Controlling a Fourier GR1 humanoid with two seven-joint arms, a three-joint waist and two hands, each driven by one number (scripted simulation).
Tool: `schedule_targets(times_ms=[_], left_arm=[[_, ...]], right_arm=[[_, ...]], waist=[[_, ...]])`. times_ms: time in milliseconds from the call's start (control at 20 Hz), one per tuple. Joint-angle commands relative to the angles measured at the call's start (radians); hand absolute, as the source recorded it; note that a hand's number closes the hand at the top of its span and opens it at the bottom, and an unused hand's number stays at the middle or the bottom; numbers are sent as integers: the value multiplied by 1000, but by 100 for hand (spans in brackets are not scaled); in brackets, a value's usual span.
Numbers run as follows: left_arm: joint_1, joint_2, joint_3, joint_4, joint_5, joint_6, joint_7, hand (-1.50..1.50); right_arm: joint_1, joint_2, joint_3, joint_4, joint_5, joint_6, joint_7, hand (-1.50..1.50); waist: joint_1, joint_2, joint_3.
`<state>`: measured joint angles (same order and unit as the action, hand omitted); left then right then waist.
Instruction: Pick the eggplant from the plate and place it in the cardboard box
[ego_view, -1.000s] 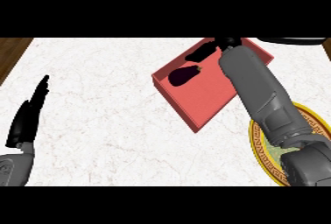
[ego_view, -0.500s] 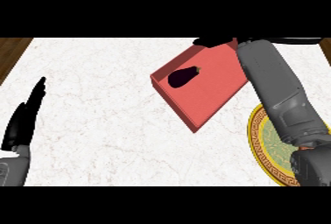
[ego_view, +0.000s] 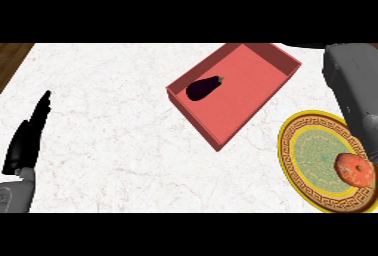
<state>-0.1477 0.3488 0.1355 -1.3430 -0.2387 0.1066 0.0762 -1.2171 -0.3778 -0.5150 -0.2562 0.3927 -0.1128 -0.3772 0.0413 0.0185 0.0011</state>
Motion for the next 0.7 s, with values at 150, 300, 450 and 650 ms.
schedule_targets(times_ms=[150,300,450,650], left_arm=[[21,13,19,9,-5,-4,-20,0],[-3,6,20,35,3,-14,-32,0],[24,-23,2,-12,-20,16,-12,0],[40,6,12,-80,14,-38,34,0]], right_arm=[[104,-158,-36,25,-38,115,-58,-150],[146,-241,-36,30,-37,174,-95,-150],[172,-298,-37,30,-49,269,-113,-150],[262,-377,-3,49,-10,361,-210,-150]], waist=[[-7,-3,0],[-7,0,1],[-12,-5,1],[6,-1,3]])
